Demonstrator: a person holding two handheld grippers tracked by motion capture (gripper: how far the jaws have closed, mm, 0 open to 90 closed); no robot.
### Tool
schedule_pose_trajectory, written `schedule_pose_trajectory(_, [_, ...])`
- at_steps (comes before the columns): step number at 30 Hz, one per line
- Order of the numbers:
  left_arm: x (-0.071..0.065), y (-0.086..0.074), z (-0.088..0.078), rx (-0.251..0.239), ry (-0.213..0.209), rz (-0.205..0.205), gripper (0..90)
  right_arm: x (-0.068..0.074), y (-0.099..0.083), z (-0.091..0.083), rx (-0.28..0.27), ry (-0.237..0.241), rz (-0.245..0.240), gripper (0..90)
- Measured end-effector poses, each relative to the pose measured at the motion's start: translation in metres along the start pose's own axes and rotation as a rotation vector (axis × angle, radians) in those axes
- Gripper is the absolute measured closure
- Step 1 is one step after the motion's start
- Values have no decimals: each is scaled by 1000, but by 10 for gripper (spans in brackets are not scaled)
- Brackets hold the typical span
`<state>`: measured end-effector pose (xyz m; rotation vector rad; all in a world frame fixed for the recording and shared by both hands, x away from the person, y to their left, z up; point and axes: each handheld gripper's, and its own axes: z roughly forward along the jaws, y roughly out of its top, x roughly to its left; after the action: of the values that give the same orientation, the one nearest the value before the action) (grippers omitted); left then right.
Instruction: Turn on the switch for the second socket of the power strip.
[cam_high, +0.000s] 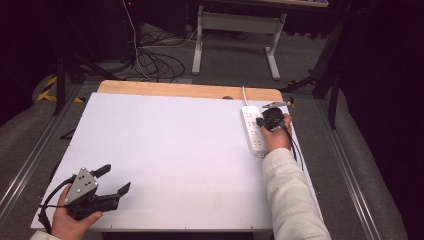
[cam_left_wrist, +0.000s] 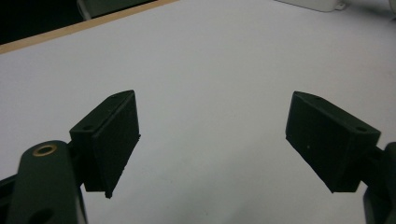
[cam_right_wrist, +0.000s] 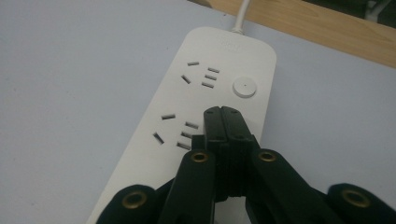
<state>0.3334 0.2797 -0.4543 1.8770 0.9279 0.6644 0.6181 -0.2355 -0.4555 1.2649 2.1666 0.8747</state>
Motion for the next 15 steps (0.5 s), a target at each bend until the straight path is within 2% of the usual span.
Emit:
schedule_pose_trajectory(2, [0,0,0,1,0,1,181,2,1,0,3,-11,-7,900])
schedule_pose_trajectory(5, [0,0,-1,-3,1,2,181,-2,-1,0,-5,9,23,900])
schedule_pose_trajectory(9, [1,0,-1,-1,0,1,181,-2,-1,0,-8,12,32,900])
schedule_pose_trajectory(15, [0,0,-1,-3,-2,2,181,-6,-5,0,-30,33,77,900])
